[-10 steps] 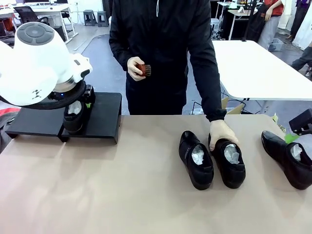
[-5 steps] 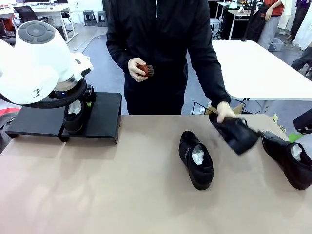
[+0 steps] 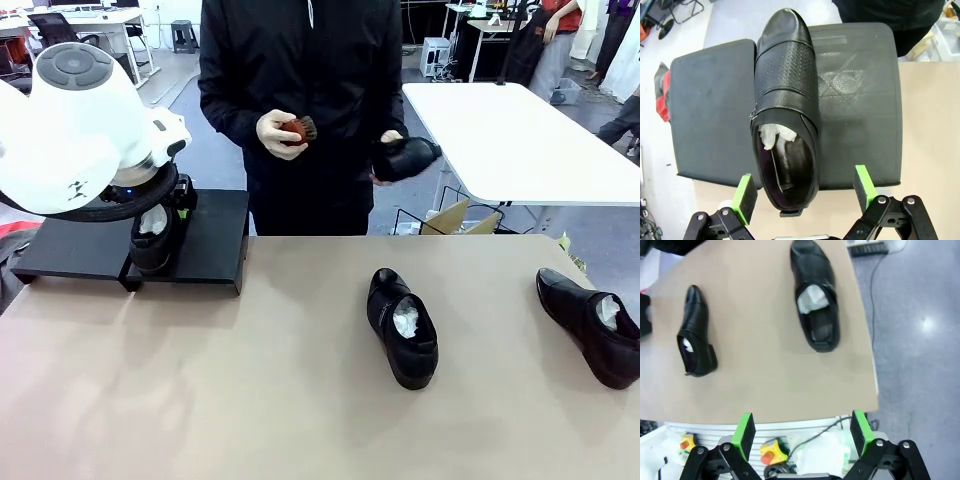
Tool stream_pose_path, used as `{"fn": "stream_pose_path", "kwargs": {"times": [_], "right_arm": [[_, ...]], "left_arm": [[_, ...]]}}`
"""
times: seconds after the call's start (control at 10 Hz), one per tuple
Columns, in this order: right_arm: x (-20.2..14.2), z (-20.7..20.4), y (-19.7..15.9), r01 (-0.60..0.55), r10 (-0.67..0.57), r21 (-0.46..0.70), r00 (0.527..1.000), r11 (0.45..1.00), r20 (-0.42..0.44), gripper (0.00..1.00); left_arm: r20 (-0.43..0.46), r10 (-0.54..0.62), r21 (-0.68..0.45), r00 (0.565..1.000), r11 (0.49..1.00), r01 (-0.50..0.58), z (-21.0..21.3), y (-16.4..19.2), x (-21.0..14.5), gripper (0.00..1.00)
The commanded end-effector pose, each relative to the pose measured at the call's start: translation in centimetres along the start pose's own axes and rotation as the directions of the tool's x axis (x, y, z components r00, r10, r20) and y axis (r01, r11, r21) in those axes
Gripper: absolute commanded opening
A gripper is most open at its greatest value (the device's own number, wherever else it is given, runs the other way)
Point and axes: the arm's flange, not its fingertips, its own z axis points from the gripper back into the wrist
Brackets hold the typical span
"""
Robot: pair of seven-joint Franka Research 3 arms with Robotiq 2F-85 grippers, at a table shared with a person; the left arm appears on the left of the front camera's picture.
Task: Organize the shoes by placing them on the stand.
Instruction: Pick up one Shoe and place it in the middle of the table.
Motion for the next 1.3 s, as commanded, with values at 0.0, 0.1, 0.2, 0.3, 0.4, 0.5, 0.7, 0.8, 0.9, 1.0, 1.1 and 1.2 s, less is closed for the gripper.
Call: {"fn": "stream_pose_path", "kwargs": {"times": [0.0, 0.1, 0.2, 0.3, 0.4, 0.5, 0.7, 0.8, 0.9, 1.0, 1.1, 1.2], "right_arm": [[1.1, -0.2, -0.8, 0.014, -0.014, 0.004, 0.999, 1.000, -0.042, 1.00], [0.0, 0.0, 0.0, 0.000, 0.000, 0.000, 1.000, 1.000, 0.000, 1.00], [0.0, 0.0, 0.0, 0.000, 0.000, 0.000, 1.000, 1.000, 0.000, 1.00], [0.0, 0.0, 0.0, 0.000, 0.000, 0.000, 1.000, 1.000, 0.000, 1.00], [0.3, -0.2, -0.5, 0.015, -0.015, -0.002, 1.000, 1.000, -0.017, 1.00], [1.6, -1.7, 1.8, -0.199, 0.188, -0.024, 0.953, 0.980, -0.238, 1.00], [5.2, -5.1, 3.5, -0.386, 0.350, 0.013, 0.820, 0.922, -0.452, 1.00], [5.4, -7.0, 4.4, -0.490, 0.406, -0.013, 0.737, 0.872, -0.540, 1.00], [5.8, -8.9, 4.9, -0.544, 0.411, -0.044, 0.682, 0.838, -0.604, 1.00], [6.9, -10.9, 5.2, -0.552, 0.391, -0.044, 0.641, 0.833, -0.660, 1.00], [8.5, -11.6, 5.6, -0.462, 0.320, -0.055, 0.691, 0.885, -0.648, 1.00], [5.0, -11.3, 5.9, -0.475, 0.376, 0.005, 0.691, 0.880, -0.617, 1.00]], "left_arm": [[0.010, -0.006, 0.010, 1.000, 1.000, 0.006, 0.0, -0.1, 0.0, 1.00], [0.010, -0.006, 0.010, 1.000, 1.000, 0.006, 0.0, -0.1, 0.0, 1.00], [0.010, -0.006, 0.010, 1.000, 1.000, 0.006, 0.0, -0.1, 0.0, 1.00], [0.010, -0.006, 0.010, 1.000, 1.000, 0.006, 0.0, -0.1, 0.0, 1.00], [0.010, -0.006, 0.010, 1.000, 1.000, 0.006, 0.0, -0.1, 0.0, 1.00], [0.010, -0.006, 0.010, 1.000, 1.000, 0.006, 0.0, -0.1, 0.0, 1.00], [0.010, -0.006, 0.010, 1.000, 1.000, 0.006, 0.0, -0.1, 0.0, 1.00], [0.010, -0.006, 0.010, 1.000, 1.000, 0.006, 0.0, -0.1, 0.0, 1.00], [0.010, -0.006, 0.010, 1.000, 1.000, 0.006, 0.0, -0.1, 0.0, 1.00], [0.010, -0.006, 0.010, 1.000, 1.000, 0.006, 0.0, -0.1, 0.0, 1.00], [0.010, -0.006, 0.010, 1.000, 1.000, 0.006, 0.0, -0.1, 0.0, 1.00], [0.010, -0.006, 0.010, 1.000, 1.000, 0.006, 0.0, -0.1, 0.0, 1.00]]}}
